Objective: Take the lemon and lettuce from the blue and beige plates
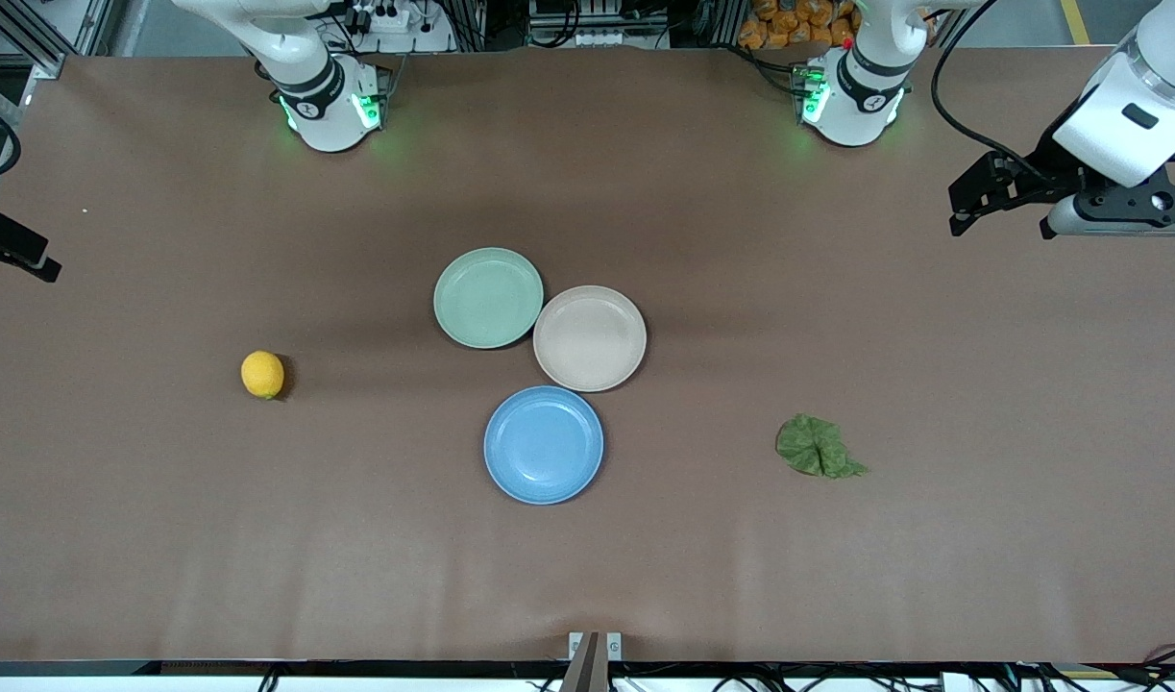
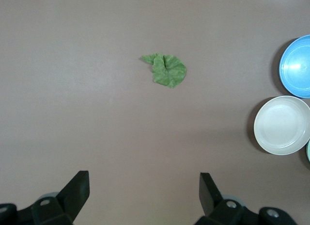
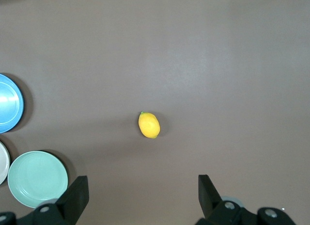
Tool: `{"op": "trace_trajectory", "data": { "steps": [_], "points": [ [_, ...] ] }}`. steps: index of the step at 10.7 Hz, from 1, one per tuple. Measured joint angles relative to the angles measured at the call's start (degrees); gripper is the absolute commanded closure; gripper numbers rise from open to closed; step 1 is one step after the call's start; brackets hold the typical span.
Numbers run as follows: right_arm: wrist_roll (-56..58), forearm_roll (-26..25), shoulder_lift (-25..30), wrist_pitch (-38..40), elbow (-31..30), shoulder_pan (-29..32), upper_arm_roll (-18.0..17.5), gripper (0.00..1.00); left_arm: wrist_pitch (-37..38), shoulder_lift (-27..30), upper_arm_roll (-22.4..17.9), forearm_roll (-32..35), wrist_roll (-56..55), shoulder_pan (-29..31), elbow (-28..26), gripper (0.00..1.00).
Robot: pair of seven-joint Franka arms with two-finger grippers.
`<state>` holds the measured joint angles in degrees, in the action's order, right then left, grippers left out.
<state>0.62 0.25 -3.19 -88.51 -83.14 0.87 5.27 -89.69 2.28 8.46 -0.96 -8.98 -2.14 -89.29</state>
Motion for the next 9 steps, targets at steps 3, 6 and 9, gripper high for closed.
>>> {"op": "trace_trajectory", "data": {
  "steps": [3,6,9],
  "points": [
    [0.0,-1.2,0.0,0.3,0.0,0.0,-1.7,0.0,0.1,0.0,0.0,0.0,0.0,0.0,0.0,0.0],
    [0.0,-1.4,0.0,1.0,0.0,0.0,-1.9,0.0,0.1,0.0,0.0,0.0,0.0,0.0,0.0,0.0],
    [0.0,-1.5,0.0,1.1,0.0,0.0,-1.9,0.0,0.1,0.0,0.0,0.0,0.0,0.0,0.0,0.0]
  ]
}}
